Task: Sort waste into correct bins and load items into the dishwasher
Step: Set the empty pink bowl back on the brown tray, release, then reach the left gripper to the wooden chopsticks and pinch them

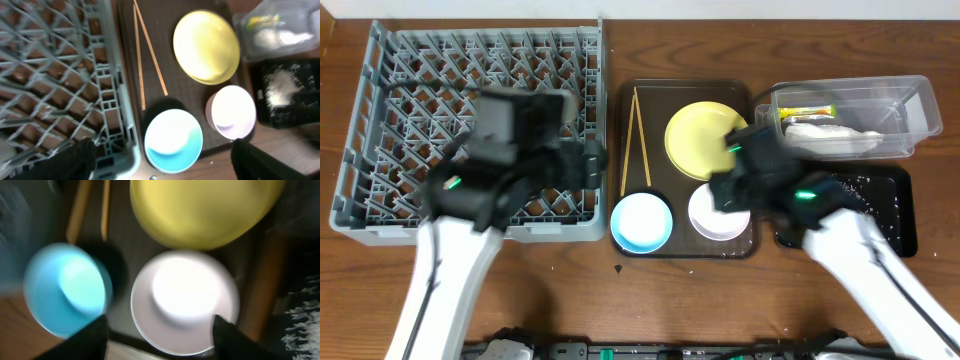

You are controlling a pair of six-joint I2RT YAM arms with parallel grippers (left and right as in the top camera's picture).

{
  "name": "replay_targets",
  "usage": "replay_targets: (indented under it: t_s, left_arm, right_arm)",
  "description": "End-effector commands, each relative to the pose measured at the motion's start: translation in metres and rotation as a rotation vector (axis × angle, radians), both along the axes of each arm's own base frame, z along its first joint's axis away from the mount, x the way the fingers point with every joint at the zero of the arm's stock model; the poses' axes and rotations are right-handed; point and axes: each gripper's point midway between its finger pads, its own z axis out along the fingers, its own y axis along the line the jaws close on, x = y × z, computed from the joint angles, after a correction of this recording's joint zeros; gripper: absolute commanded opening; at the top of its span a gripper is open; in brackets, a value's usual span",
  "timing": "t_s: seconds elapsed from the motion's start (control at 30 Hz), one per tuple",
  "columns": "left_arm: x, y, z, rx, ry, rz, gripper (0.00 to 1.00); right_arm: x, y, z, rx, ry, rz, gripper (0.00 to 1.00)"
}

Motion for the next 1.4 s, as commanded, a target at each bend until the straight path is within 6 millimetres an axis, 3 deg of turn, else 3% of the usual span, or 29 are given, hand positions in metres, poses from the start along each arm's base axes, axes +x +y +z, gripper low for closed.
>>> replay_targets:
  t_s: [0.0, 0.03, 0.13, 0.27, 0.5, 0.77, 0.87, 0.97, 1.17, 1.37]
  left_arm:
    - [0.023, -0.034, -0.039, 0.059, 0.077, -0.038, 0.80]
    - [0.036, -0.051, -0.056, 0.081, 0.093, -0.059, 0.77]
    - [0.065, -0.064, -0.089, 0.176, 0.097, -0.014, 0.70]
    - [0.085, -0.080, -0.136, 0.232, 0.156, -0.026, 0.66]
    - [0.104, -0.083, -0.204, 0.286, 0.216, 0.008, 0.56]
    - [0.110, -0.086, -0.256, 0.284, 0.276, 0.064, 0.40]
    - [0.108, -0.085, -0.267, 0.292, 0.297, 0.069, 0.25]
    - [0.108, -0.085, -0.266, 0.289, 0.297, 0.072, 0.08]
    - [0.118, -0.088, -0.226, 0.251, 0.236, 0.080, 0.08]
    - [0.132, -0.082, -0.127, 0.168, 0.080, 0.113, 0.08]
  right_arm:
    - [0.008, -0.025, 0.046, 0.116, -0.092, -0.081, 0.53]
    - [0.007, -0.033, 0.056, 0.149, -0.109, -0.101, 0.50]
    - [0.003, -0.041, 0.059, 0.162, -0.103, -0.119, 0.49]
    - [-0.007, -0.040, 0.051, 0.158, -0.052, -0.110, 0.47]
    - [-0.016, -0.039, 0.038, 0.146, 0.000, -0.104, 0.46]
    - [-0.016, -0.040, 0.037, 0.146, 0.001, -0.105, 0.45]
    - [-0.016, -0.040, 0.037, 0.146, 0.001, -0.105, 0.45]
    - [-0.016, -0.040, 0.037, 0.146, 0.001, -0.105, 0.45]
    - [-0.015, -0.039, 0.038, 0.147, -0.003, -0.105, 0.45]
    - [-0.015, -0.039, 0.038, 0.147, -0.004, -0.104, 0.45]
